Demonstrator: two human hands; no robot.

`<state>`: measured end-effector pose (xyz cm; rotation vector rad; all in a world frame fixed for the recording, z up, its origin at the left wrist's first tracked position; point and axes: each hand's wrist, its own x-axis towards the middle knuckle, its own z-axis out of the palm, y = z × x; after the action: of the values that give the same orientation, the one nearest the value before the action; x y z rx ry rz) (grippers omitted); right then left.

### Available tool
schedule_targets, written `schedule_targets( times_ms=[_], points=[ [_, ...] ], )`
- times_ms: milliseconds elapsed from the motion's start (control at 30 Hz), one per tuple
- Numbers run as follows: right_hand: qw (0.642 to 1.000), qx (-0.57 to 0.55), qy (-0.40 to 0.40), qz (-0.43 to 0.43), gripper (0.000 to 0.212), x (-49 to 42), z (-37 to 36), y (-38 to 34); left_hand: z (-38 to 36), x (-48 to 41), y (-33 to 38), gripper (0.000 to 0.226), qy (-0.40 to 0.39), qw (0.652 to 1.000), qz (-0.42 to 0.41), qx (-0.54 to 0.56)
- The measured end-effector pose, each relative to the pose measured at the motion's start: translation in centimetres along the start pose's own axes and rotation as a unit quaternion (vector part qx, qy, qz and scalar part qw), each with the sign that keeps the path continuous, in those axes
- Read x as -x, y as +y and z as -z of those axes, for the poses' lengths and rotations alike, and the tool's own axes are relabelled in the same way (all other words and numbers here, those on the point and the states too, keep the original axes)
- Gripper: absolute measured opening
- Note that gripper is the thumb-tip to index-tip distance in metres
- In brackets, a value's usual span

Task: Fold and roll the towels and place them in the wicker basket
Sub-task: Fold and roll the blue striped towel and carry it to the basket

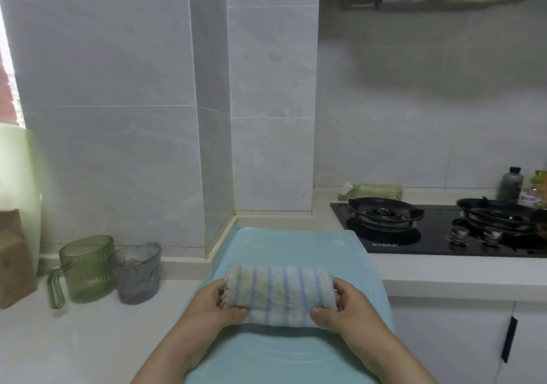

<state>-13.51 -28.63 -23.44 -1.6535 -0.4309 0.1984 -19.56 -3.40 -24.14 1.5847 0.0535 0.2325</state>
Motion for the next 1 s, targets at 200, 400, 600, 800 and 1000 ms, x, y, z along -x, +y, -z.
schedule_targets(
  times_ms=[200,400,600,800,1000],
  points=[
    [0.998,-0.039,0.039,0.005,0.032,-0.4,-0.4,0.2,-2.5,-0.6,1.5,0.062,0.047,0.997,0.055,-0.016],
    [0.989,-0.065,0.132,-0.015,0.03,-0.6,-2.0,-0.9,-7.0,-0.1,1.7,0.036,0.228,0.968,-0.06,-0.081],
    [0.967,0.084,0.241,-0.001,0.047,-1.5,-3.0,-0.7,-6.9,-0.8,1.3,0.039,0.29,0.947,-0.065,-0.127],
    [0.966,0.095,0.242,0.015,0.047,-1.5,-3.0,-0.4,-6.7,-1.7,0.9,0.039,0.271,0.954,-0.026,-0.124],
    [0.965,0.074,0.252,0.019,0.059,-1.8,-3.0,-0.1,-6.7,-1.8,0.8,0.034,0.26,0.961,-0.016,-0.091]
  ],
)
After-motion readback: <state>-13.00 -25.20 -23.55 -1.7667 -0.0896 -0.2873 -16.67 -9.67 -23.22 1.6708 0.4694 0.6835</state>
